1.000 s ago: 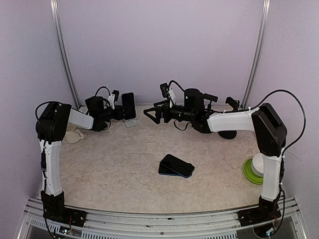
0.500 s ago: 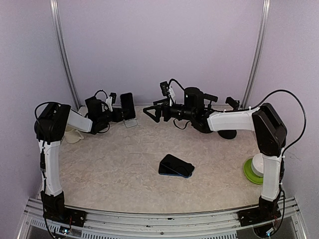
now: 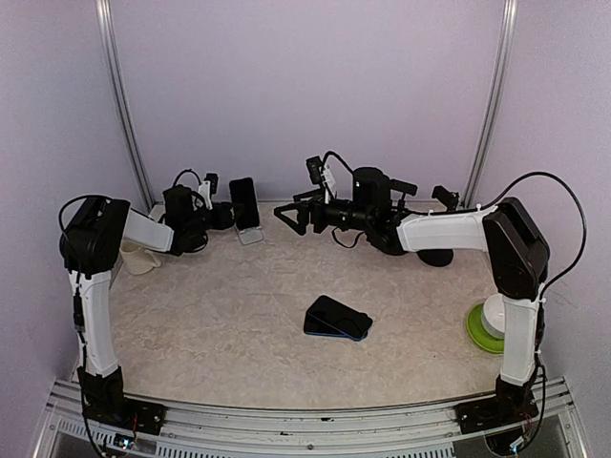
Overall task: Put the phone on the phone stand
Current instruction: Place the phone on the phone stand, then move the phone stand to the center of the board.
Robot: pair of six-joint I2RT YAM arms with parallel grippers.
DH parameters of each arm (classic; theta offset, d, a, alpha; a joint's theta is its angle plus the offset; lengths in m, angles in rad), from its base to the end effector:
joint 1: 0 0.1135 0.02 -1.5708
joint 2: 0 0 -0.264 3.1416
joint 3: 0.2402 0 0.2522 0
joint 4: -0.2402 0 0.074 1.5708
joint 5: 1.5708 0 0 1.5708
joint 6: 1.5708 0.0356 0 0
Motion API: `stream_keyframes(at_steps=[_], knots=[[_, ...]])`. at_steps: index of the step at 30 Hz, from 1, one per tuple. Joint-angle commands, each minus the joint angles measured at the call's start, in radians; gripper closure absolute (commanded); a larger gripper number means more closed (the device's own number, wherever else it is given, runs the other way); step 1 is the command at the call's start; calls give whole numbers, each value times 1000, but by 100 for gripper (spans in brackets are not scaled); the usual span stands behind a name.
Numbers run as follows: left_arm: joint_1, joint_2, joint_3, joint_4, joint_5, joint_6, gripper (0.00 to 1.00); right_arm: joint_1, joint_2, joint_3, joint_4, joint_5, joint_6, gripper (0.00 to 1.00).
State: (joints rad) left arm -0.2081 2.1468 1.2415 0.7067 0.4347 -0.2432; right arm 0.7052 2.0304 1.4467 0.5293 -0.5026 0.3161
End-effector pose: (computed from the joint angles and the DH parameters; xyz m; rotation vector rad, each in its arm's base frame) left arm 0.4533 -0.1110 0.1583 0.2900 1.7820 -0.7079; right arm 0.3541 0.3239 0.2594 -0.7368 1.5938 1.1718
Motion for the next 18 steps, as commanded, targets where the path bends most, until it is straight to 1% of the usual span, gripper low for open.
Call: stream_keyframes(at_steps=[1, 10, 12, 17, 18], knots=[[6, -52, -24, -36, -24, -4, 45, 9, -24, 26, 12, -14, 7, 0], [8, -61, -65, -48, -24, -7, 45, 10, -24, 29, 7, -15, 8, 0], [8, -70, -75, -46, -17, -21, 43, 9, -28, 26, -1, -9, 6, 0], [8, -117, -120, -43, -35, -54, 36, 10, -52, 15, -57, 36, -26, 0], [8, -130, -131, -45, -43, -58, 29, 10, -60, 8, -73, 49, -38, 0]])
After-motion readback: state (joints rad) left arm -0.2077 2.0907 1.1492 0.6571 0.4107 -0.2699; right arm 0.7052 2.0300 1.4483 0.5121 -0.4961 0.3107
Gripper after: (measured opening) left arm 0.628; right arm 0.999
